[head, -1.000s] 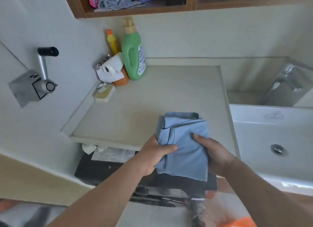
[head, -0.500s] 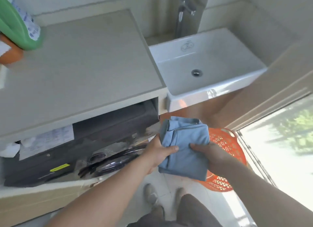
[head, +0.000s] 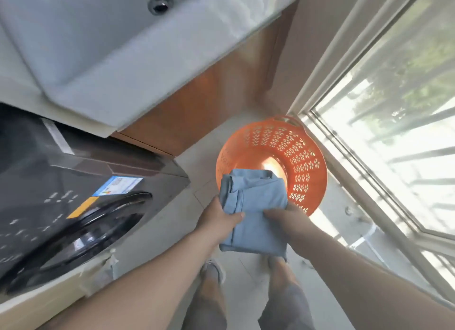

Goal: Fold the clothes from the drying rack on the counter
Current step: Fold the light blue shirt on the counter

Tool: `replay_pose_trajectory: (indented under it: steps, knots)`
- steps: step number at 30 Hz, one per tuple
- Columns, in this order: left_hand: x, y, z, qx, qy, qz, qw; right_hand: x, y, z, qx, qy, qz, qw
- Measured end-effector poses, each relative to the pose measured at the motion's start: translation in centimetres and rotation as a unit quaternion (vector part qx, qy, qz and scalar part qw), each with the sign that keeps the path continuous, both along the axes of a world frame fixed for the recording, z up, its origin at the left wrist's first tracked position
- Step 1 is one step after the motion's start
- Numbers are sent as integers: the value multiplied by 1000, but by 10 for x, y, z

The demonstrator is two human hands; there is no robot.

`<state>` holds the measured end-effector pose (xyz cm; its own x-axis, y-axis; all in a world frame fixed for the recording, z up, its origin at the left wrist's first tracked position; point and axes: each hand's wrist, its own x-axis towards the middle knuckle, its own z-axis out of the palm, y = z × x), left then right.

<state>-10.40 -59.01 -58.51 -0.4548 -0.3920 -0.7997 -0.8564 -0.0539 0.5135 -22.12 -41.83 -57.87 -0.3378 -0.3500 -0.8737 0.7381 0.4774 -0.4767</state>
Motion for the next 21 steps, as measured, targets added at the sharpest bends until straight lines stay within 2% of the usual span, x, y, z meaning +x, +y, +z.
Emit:
replay_pose_trajectory:
  steps: [4,10,16,18,21]
  knots:
    - [-44,30,-128,-11,-13,-26,1000,-46,24,-106,62,22,-5,998]
    - [-94,44,-266,-28,-32,-46,998,-93,31,-247,145,69,25,987]
    - [-111,29,-352,-39,-83,-87,992,-111,12,-337,171,100,76,977]
    - [-114,22,-367,-43,-95,-103,989,-116,6,-359,172,119,96,973]
    - [-121,12,-376,-39,-99,-176,979,-126,-1,-376,181,156,136,961]
